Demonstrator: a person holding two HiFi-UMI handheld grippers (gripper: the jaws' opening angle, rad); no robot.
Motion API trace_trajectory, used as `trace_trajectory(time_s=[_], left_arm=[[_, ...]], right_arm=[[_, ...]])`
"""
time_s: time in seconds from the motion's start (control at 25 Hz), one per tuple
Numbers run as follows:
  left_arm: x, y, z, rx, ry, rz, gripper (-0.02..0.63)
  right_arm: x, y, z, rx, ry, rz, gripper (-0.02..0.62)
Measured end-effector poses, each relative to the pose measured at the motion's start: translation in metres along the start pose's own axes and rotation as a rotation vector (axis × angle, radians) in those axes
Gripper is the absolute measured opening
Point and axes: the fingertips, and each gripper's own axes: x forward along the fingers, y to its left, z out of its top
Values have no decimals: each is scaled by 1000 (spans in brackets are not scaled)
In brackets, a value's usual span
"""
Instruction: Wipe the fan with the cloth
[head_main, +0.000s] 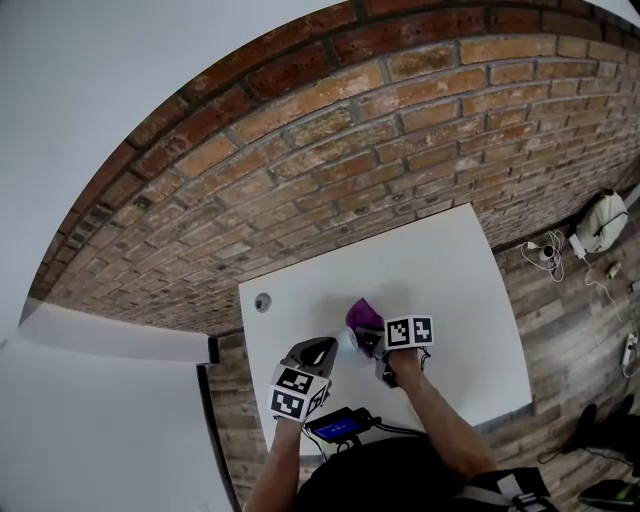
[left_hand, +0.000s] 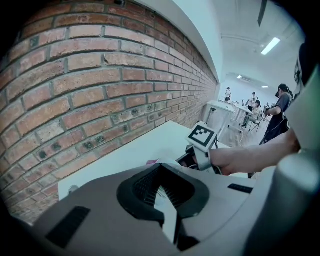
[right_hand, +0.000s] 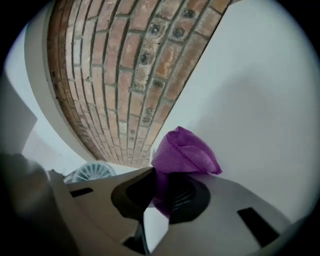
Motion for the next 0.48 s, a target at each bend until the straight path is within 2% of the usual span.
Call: trace_trajectory(time_s=[0.08, 0.16, 0.28, 0.4, 0.48], left_arm=[[1, -1, 1, 3, 0, 0, 6], [1, -1, 2, 5, -1, 1, 6], [0, 0, 2, 4, -4, 1, 6], [0, -1, 2, 7, -4, -4, 6], [0, 0, 1, 6, -4, -3, 6]], right_arm=[[6, -16, -4, -19, 2, -69, 48], [5, -21, -5, -47, 4, -99, 48], [-7, -23, -25, -105, 68, -143, 48], [-27, -27, -59, -100, 165, -136, 48], [-37, -27, -55, -84, 138, -120, 48]])
